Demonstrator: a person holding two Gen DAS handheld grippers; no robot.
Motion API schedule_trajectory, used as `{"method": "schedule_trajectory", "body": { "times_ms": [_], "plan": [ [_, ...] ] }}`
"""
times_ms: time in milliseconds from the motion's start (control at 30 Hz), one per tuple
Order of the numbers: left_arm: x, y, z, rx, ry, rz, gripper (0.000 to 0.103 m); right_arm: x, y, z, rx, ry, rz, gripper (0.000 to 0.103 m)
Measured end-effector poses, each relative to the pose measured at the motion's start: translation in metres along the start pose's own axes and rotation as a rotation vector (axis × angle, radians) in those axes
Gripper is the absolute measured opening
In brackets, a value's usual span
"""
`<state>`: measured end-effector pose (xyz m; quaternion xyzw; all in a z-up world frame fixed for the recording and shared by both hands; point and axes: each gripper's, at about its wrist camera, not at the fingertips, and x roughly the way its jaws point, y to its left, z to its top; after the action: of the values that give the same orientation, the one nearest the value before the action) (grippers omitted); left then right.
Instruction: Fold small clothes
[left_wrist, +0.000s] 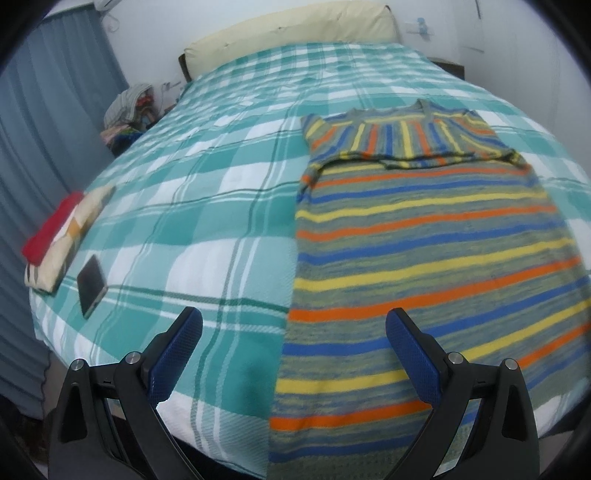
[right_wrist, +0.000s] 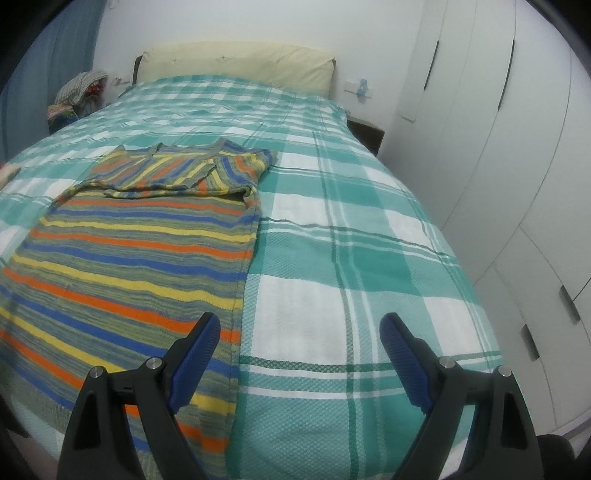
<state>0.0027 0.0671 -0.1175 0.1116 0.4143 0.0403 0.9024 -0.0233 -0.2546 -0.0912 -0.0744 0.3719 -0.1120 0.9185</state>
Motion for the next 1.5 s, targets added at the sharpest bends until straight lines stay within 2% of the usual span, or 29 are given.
{"method": "schedule_trajectory", "body": {
  "times_ms": [267, 400, 467, 533, 567, 667, 700, 733, 800, 833, 867, 900, 933, 967, 1000, 1067, 1167, 1233, 1333, 1500],
  "plan": [
    [0.006, 0.009, -0.006, -0.009, 0.03, 0.007, 0.1, -0.001, 0.002, -0.001, -0.016, -0.001, -0.02, 0.087],
    [0.011, 0.017, -0.014, -0.006, 0.069, 0.012, 0.1, -0.001, 0.001, 0.0, -0.013, 0.003, -0.015, 0.087],
    [0.012, 0.028, -0.025, -0.009, 0.097, 0.014, 0.1, -0.003, -0.008, 0.0, 0.016, 0.028, 0.032, 0.087],
    [0.018, 0.038, -0.038, -0.019, 0.139, 0.01, 0.1, -0.008, -0.024, -0.001, 0.067, 0.076, 0.136, 0.087],
    [0.022, 0.042, -0.044, -0.023, 0.167, -0.003, 0.1, -0.007, -0.028, -0.003, 0.077, 0.098, 0.164, 0.087],
    [0.031, 0.05, -0.056, -0.07, 0.23, -0.077, 0.1, -0.001, -0.036, -0.019, 0.102, 0.233, 0.311, 0.087],
    [0.03, 0.049, -0.057, -0.078, 0.237, -0.105, 0.095, 0.005, -0.035, -0.028, 0.109, 0.295, 0.372, 0.087],
    [0.029, 0.047, -0.056, -0.071, 0.24, -0.123, 0.09, 0.008, -0.034, -0.032, 0.113, 0.325, 0.399, 0.084],
    [0.025, 0.04, -0.057, -0.043, 0.245, -0.163, 0.067, 0.018, -0.03, -0.045, 0.128, 0.395, 0.453, 0.073],
    [0.023, 0.036, -0.058, -0.027, 0.25, -0.178, 0.06, 0.023, -0.026, -0.049, 0.137, 0.428, 0.499, 0.067],
    [0.021, 0.031, -0.059, -0.004, 0.26, -0.203, 0.039, 0.027, -0.021, -0.052, 0.142, 0.454, 0.548, 0.054],
    [0.02, 0.026, -0.059, 0.015, 0.277, -0.233, 0.005, 0.03, -0.017, -0.054, 0.143, 0.471, 0.586, 0.041],
    [0.019, 0.022, -0.059, 0.029, 0.296, -0.261, 0.004, 0.034, -0.009, -0.058, 0.127, 0.508, 0.644, 0.004],
    [0.017, 0.021, -0.058, 0.037, 0.296, -0.26, 0.003, 0.035, -0.004, -0.06, 0.112, 0.536, 0.668, 0.006],
    [0.013, 0.022, -0.054, 0.042, 0.292, -0.28, 0.003, 0.035, -0.002, -0.06, 0.107, 0.542, 0.686, 0.006],
    [0.009, 0.033, -0.041, -0.014, 0.294, -0.363, 0.003, 0.032, -0.005, -0.049, 0.115, 0.525, 0.729, 0.006],
    [0.008, 0.052, 0.002, -0.084, 0.231, -0.437, 0.003, 0.037, -0.023, -0.011, 0.195, 0.455, 0.784, 0.006],
    [0.02, 0.062, 0.04, -0.126, 0.205, -0.474, 0.003, 0.046, -0.03, 0.018, 0.225, 0.413, 0.79, 0.006],
    [0.052, 0.061, 0.101, -0.126, 0.158, -0.456, 0.003, 0.077, -0.031, 0.063, 0.257, 0.361, 0.781, 0.006],
    [0.119, 0.048, 0.183, -0.143, 0.14, -0.451, 0.003, 0.152, -0.026, 0.136, 0.286, 0.34, 0.729, 0.006]
  ]
}}
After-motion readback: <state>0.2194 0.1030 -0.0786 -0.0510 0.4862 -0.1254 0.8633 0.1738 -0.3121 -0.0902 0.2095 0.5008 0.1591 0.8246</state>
